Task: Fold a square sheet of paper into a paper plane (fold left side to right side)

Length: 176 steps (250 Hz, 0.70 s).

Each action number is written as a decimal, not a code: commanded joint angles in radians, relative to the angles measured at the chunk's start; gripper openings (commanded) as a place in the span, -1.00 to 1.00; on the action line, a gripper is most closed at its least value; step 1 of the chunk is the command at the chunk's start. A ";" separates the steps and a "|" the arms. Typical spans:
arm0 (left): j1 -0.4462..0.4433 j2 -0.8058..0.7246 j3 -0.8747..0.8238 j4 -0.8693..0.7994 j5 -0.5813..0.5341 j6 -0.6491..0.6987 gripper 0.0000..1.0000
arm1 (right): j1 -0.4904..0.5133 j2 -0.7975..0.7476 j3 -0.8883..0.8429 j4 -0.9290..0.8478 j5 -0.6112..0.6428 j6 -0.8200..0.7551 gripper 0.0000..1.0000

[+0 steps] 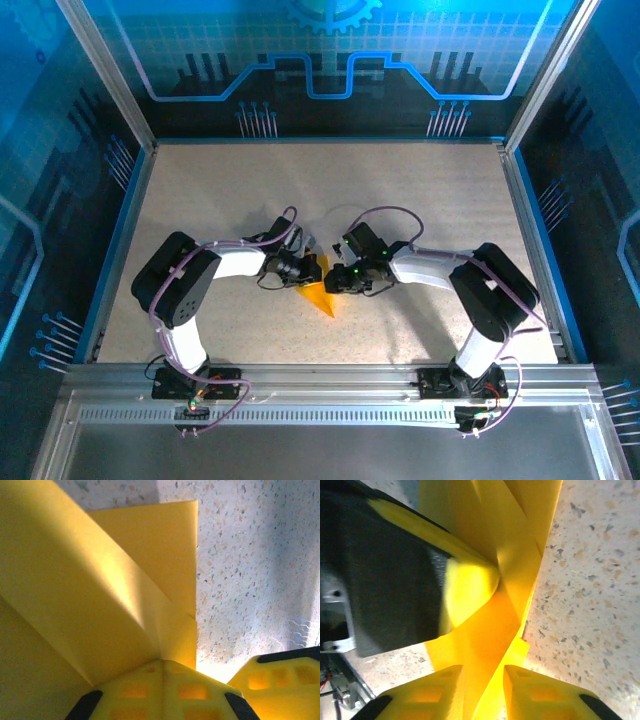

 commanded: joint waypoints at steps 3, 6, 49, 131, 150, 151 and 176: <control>-0.004 0.026 -0.045 -0.055 -0.056 0.004 -0.90 | -0.017 -0.072 0.006 -0.054 -0.016 -0.010 -0.38; -0.005 0.026 -0.044 -0.055 -0.056 0.004 -0.90 | -0.018 -0.079 0.004 -0.054 -0.017 -0.009 -0.38; -0.003 0.025 -0.046 -0.056 -0.057 0.003 -0.91 | -0.013 -0.126 -0.026 -0.042 -0.057 -0.008 -0.55; -0.004 0.017 -0.042 -0.058 -0.060 0.004 -0.90 | 0.050 -0.037 -0.065 0.081 -0.186 0.043 -0.89; -0.005 0.018 -0.041 -0.062 -0.060 0.005 -0.90 | 0.059 -0.019 -0.067 0.086 -0.193 0.046 -0.89; -0.004 0.018 -0.041 -0.063 -0.060 0.005 -0.90 | 0.060 -0.018 -0.067 0.087 -0.192 0.046 -0.89; -0.003 0.017 -0.040 -0.062 -0.061 0.004 -0.90 | 0.064 0.000 -0.084 0.099 -0.192 0.054 -0.89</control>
